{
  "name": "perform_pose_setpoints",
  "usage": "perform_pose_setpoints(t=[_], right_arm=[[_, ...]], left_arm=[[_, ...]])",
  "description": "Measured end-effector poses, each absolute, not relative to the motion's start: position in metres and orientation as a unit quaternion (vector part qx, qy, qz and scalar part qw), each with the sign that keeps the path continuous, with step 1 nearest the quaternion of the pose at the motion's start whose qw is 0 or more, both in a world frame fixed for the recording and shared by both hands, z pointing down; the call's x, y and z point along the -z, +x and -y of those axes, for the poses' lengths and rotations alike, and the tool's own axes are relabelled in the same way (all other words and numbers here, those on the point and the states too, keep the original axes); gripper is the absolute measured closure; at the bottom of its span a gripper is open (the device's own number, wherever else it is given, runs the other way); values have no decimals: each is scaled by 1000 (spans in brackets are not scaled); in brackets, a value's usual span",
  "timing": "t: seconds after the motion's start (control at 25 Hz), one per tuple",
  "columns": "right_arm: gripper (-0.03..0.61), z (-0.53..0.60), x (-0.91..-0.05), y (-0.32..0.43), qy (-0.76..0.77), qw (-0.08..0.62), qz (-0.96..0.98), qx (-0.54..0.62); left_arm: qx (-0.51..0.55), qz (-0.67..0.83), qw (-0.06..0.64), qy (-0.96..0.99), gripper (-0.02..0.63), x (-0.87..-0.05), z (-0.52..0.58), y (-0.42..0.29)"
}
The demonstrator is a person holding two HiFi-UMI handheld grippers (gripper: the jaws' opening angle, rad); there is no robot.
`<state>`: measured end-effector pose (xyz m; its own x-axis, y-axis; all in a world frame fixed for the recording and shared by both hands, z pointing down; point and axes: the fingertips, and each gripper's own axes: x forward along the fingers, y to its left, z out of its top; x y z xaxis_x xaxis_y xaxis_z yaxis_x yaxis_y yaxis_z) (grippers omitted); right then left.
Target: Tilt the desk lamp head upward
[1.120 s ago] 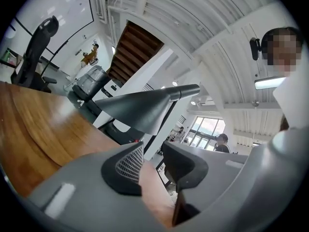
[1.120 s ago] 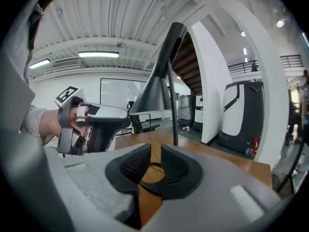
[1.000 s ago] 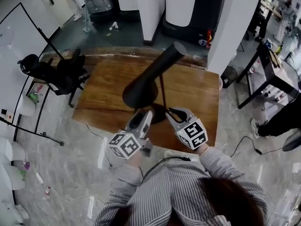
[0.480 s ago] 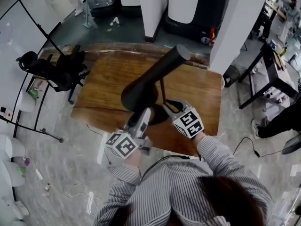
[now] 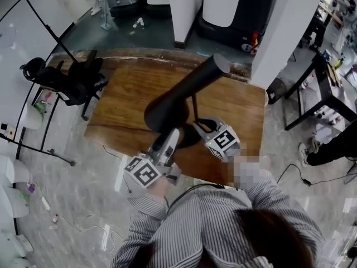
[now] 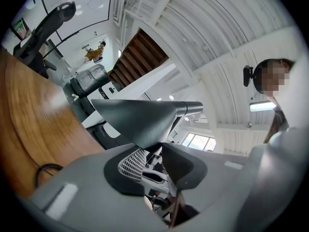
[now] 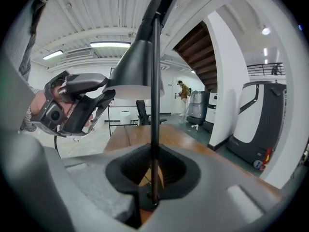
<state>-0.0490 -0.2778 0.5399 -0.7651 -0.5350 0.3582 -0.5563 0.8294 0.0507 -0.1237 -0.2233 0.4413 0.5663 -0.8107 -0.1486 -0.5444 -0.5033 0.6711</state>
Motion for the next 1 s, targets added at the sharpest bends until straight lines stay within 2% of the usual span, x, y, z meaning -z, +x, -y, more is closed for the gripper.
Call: perform_pose_setpoints(t=[0.52,1.0], right_arm=[[535,277,-541,-52,297,176,938,-31],[535,278,-542,-50,304,169,937,-32]], left_arm=[[188,458,237,836,517,-417,224,-163],[192,501,153,830,515,-358,219,-198]])
